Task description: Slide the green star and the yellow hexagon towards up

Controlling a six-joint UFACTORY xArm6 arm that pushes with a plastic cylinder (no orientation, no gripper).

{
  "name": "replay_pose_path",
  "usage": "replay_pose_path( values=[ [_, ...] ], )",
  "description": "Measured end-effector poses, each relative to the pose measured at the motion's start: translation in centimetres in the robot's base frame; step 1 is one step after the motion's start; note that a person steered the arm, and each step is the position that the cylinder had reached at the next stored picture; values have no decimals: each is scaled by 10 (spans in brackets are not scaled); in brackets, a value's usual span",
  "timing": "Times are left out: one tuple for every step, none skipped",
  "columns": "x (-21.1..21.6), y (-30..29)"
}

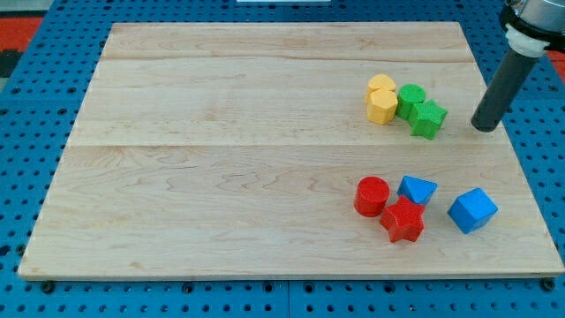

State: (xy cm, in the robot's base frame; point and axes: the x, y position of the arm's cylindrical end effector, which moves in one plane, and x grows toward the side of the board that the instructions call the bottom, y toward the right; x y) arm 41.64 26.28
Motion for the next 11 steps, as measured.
replay_pose_path(
  values=[
    [0, -1],
    [0, -14],
    [-2, -44],
    [-3, -70],
    [-3, -86],
    [-7, -101],
    [-17, -118],
    [-31, -138],
    [-49, -167],
    [-62, -193],
    [-75, -221]
  ],
)
